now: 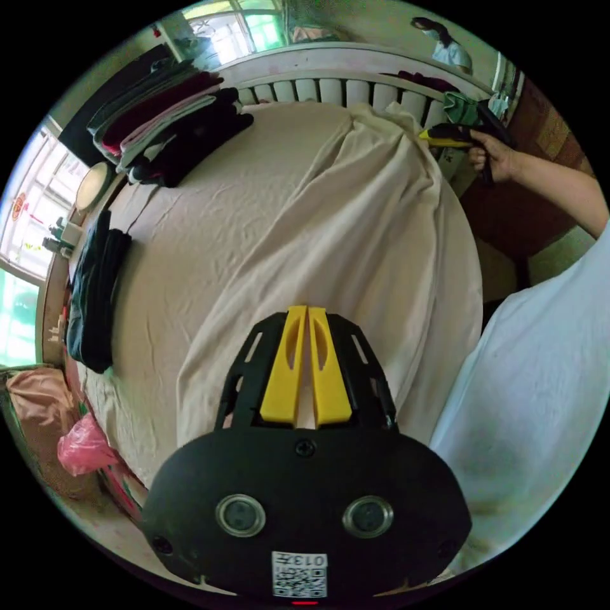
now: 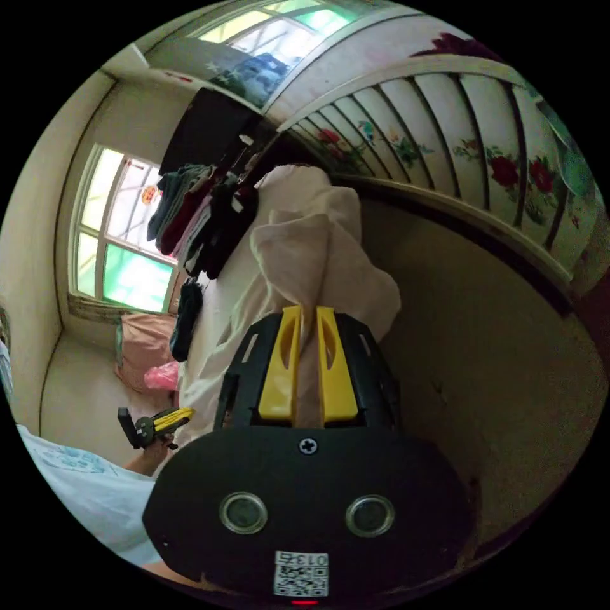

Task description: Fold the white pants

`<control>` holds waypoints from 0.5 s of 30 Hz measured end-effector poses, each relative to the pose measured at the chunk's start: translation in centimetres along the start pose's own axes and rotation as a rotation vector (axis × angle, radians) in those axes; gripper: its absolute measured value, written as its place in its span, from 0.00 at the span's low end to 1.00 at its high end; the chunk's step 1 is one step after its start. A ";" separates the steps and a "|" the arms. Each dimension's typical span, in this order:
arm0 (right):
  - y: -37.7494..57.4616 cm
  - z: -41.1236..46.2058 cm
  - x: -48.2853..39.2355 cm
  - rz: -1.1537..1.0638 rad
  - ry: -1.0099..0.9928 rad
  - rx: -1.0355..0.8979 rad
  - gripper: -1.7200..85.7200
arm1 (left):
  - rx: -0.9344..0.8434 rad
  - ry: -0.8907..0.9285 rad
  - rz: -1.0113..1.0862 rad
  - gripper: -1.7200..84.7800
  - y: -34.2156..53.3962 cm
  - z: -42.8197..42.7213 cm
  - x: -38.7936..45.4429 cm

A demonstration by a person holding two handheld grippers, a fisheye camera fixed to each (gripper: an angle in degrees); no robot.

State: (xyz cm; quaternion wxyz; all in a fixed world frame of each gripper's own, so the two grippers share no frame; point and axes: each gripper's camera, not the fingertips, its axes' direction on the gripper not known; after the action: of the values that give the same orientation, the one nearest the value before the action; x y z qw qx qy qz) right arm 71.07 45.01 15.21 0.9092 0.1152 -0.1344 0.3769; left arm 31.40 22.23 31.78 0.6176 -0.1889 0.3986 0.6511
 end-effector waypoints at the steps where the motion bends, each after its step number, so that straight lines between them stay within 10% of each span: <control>1: -0.2 -0.6 0.9 0.026 -0.007 0.016 0.11 | 0.010 0.002 0.047 0.02 -1.8 0.1 -0.4; 15: -6.3 -3.6 6.6 0.035 -0.015 -0.045 0.24 | 0.080 0.275 0.285 0.15 -26.2 5.8 -2.9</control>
State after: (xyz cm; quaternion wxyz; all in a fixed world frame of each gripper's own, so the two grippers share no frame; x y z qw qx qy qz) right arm 80.62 46.09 13.31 0.9036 0.0953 -0.1519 0.3889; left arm 58.33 22.61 30.01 0.4657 -0.1930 0.5276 0.6837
